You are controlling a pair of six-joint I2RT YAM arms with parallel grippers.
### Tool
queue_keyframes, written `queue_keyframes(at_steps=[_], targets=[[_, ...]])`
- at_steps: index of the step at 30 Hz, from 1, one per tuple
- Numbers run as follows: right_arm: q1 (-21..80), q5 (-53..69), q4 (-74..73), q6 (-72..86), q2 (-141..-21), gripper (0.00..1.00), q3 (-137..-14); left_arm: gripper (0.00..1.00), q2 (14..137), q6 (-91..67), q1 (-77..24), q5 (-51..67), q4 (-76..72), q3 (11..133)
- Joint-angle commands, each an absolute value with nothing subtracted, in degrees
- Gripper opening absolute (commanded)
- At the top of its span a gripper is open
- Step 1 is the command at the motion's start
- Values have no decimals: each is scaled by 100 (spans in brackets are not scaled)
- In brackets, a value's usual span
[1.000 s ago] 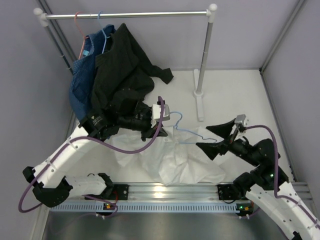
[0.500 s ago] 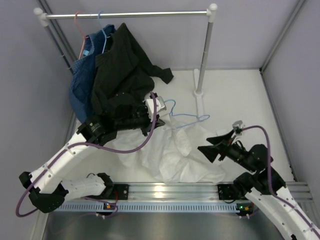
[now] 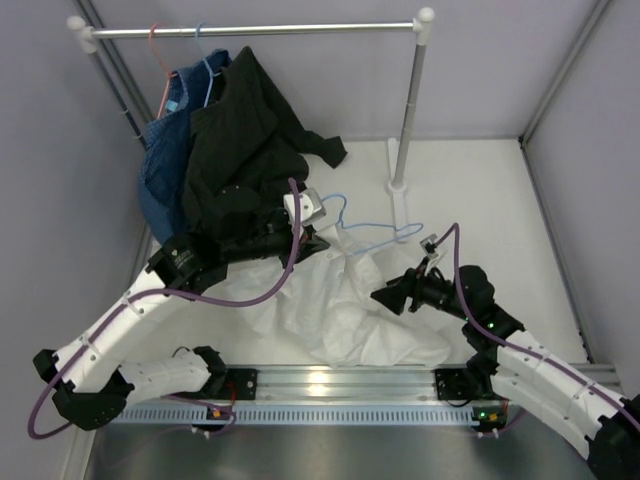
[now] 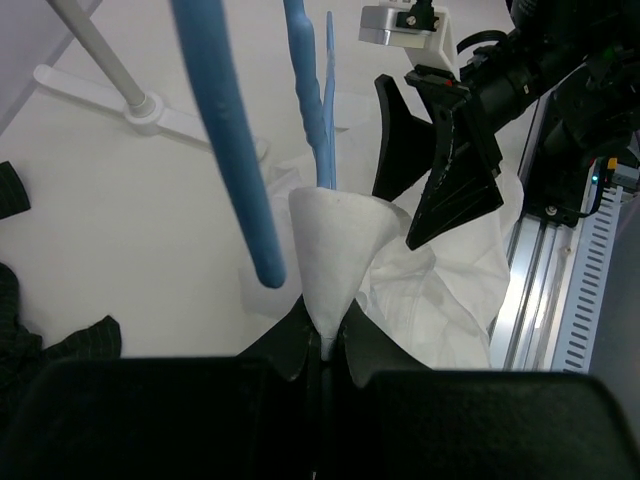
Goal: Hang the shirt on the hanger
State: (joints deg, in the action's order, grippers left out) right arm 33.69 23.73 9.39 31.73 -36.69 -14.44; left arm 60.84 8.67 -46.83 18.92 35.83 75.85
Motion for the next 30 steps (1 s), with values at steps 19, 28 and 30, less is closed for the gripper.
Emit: queue_keyframes(at_steps=[19, 28, 30], targets=[[3419, 1356, 1321, 3287, -2884, 0, -1239, 0, 5749, 563, -4658, 1574, 2839, 7620], [3060, 184, -895, 2769, -3743, 0, -2846, 0, 5213, 694, -4658, 1933, 2839, 7156], [2936, 176, -1202, 2664, -3971, 0, -3259, 0, 5133, 756, -4658, 1960, 2839, 7032]])
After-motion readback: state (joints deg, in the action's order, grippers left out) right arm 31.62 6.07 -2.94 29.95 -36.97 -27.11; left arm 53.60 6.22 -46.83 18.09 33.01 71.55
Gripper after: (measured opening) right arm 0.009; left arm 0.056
